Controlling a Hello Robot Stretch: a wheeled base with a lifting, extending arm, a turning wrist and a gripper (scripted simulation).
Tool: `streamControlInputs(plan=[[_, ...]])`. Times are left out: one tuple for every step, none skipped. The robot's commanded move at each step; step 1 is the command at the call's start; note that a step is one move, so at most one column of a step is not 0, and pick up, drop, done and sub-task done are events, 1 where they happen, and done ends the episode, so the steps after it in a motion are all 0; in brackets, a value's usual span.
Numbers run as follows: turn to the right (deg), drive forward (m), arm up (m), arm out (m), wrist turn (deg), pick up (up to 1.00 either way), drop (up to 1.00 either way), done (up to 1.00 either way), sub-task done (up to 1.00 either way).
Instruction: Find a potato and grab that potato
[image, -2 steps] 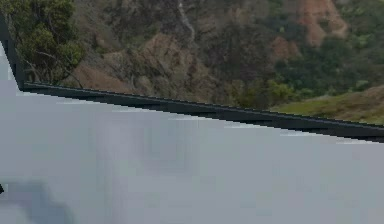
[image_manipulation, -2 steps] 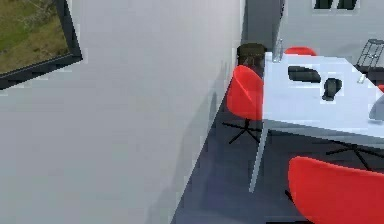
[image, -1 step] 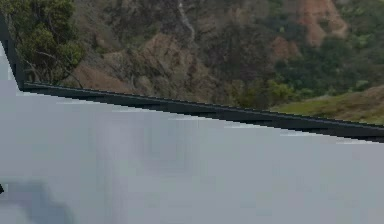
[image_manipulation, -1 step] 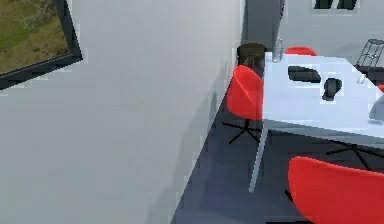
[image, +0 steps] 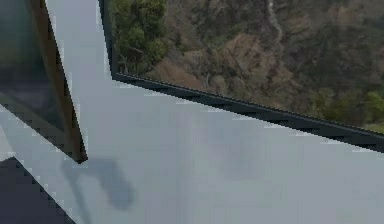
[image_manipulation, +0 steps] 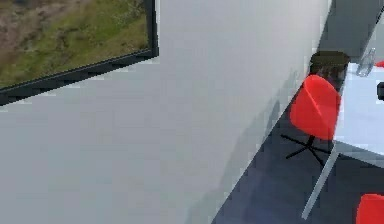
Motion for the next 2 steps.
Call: streamControlInputs(plan=[[-45.0, 0.0, 0.0, 0.0, 0.0, 0.0, 0.0, 0.0, 0.0], [45.0, 0.0, 0.0, 0.0, 0.0, 0.0, 0.0, 0.0, 0.0]])
